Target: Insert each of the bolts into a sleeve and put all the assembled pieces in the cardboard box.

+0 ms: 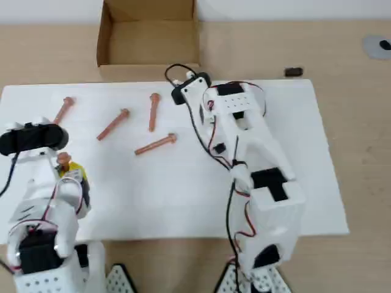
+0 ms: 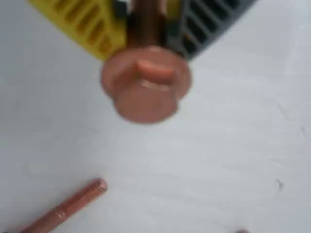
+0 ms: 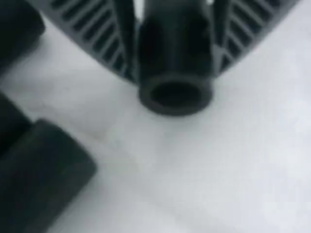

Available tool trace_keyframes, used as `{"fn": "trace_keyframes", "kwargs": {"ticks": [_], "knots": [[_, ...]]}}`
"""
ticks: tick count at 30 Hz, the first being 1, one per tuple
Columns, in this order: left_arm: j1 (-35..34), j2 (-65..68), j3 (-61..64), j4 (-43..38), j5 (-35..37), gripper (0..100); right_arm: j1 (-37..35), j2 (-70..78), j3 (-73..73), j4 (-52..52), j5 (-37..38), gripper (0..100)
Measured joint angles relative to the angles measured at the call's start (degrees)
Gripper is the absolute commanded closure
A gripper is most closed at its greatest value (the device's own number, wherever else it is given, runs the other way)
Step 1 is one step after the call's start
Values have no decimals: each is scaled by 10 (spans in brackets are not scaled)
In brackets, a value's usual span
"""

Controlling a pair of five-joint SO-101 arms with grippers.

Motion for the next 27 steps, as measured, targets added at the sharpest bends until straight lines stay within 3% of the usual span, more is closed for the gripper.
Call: {"fn": "trace_keyframes", "kwargs": {"ticks": [13, 23, 27], "knots": [[0, 0, -38, -4, 0, 991, -3, -5, -104, 106, -32, 988], [0, -3, -171, -52, 1, 993, -3, -207, -386, 252, -70, 988], [0, -8, -250, -52, 55, 993, -4, -324, -473, 273, -70, 988]]}}
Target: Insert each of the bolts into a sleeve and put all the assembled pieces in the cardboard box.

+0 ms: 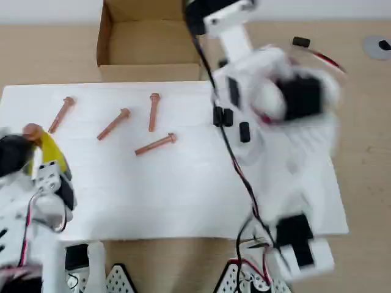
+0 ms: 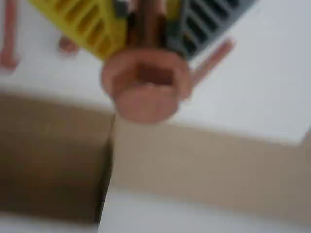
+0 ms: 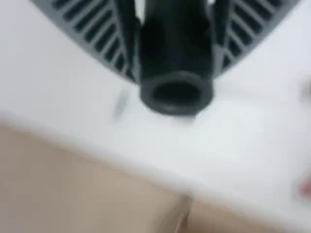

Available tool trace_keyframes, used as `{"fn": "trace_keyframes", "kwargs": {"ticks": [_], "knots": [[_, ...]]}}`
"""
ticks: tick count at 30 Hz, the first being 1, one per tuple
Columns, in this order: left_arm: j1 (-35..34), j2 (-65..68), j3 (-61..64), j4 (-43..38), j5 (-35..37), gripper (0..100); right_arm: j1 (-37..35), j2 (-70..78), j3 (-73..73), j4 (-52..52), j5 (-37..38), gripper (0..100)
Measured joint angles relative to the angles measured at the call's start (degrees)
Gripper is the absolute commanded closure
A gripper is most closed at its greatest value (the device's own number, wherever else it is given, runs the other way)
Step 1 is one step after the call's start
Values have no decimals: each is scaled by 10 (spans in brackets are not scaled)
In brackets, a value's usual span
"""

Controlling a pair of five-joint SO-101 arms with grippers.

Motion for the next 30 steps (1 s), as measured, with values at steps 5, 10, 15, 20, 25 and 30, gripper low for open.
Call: {"fn": "trace_keyframes", "kwargs": {"ticks": [5, 10, 15, 20, 25, 30], "knots": [[0, -1, -54, -40, 63, 994, 0, -146, -2, 3, 0, 988], [10, -1, -58, -75, 98, 994, -1, -292, 120, 3, 62, 988], [115, -1, -58, -105, 106, 994, -1, -433, 316, -4, 76, 988], [246, 5, -58, -157, 107, 994, 0, -584, 522, -93, 45, 988], [333, 71, -81, -201, 107, 994, 0, -755, 713, -258, 40, 988], [392, 160, -129, -255, 107, 994, 0, -920, 902, -424, -5, 989]]}}
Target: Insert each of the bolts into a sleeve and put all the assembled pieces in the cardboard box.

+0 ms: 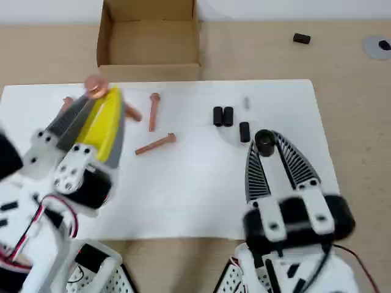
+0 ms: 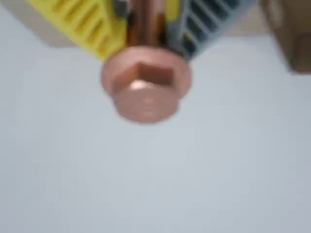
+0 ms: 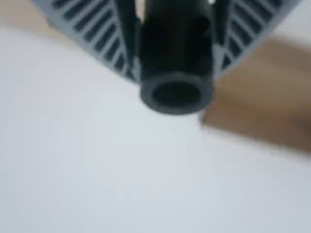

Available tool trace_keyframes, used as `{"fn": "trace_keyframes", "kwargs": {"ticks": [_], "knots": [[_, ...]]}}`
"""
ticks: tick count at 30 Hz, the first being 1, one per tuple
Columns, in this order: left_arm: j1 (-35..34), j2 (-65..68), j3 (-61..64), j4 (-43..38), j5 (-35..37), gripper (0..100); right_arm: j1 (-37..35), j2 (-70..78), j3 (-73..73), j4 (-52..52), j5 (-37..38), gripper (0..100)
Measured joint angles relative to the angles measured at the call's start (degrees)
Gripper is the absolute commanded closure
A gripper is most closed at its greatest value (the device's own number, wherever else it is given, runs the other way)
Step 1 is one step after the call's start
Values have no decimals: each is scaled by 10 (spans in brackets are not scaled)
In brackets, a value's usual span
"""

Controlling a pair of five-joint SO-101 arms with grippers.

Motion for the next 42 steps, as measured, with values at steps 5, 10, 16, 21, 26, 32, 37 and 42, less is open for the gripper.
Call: {"fn": "trace_keyframes", "kwargs": {"ticks": [5, 10, 16, 21, 26, 32, 37, 42], "knots": [[60, 67, -52, -44, 0, 995, 0, -19, 98, -74, -61, 989], [111, 122, -83, -65, -11, 995, 0, -20, 104, -87, -149, 989], [179, 176, -84, -110, -92, 995, 0, -16, 104, -87, -193, 989], [235, 214, -84, -138, -150, 995, 0, -16, 104, -87, -198, 989], [267, 238, -84, -143, -194, 995, 0, -16, 104, -87, -198, 989], [284, 238, -84, -144, -265, 993, 0, -14, 128, -87, -198, 989], [284, 240, -84, -121, -299, 993, 0, -14, 134, -87, -198, 989], [285, 240, -84, -104, -301, 993, 0, -14, 134, -87, -187, 989]]}}
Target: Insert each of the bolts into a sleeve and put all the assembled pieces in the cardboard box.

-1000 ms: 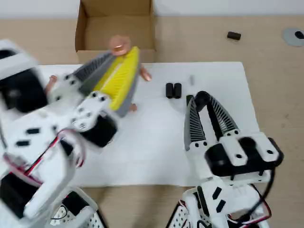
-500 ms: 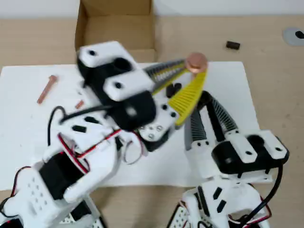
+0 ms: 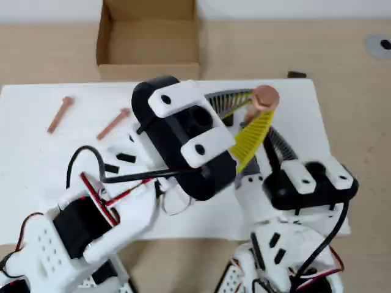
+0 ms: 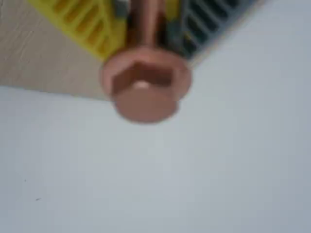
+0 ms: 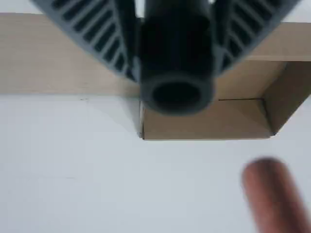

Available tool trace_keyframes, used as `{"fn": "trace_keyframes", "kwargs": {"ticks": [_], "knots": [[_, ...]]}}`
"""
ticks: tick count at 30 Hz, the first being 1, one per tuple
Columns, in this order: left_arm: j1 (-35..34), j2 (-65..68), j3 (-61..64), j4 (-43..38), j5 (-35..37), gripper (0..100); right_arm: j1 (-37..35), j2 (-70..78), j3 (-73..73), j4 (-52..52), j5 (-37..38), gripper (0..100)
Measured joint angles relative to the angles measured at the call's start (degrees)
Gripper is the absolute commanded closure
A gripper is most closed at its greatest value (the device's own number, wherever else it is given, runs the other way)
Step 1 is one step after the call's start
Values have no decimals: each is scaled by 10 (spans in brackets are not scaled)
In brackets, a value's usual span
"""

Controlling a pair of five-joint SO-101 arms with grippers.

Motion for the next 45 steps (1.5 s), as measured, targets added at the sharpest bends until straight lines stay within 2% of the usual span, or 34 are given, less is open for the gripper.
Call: {"fn": "trace_keyframes", "kwargs": {"ticks": [12, 21, 26, 37, 45], "knots": [[0, 2, -20, 0, 65, 993, 0, 0, 2, 0, 21, 989], [17, 2, -30, 3, 80, 993, -50, 0, 11, 0, 43, 989], [21, 2, -30, 3, 80, 993, -53, 0, 12, 0, 43, 989], [18, 2, -70, 113, 80, 993, -53, 0, 12, 0, 43, 989], [0, 2, -70, 118, 80, 993, -53, 0, 12, 0, 43, 989]]}}
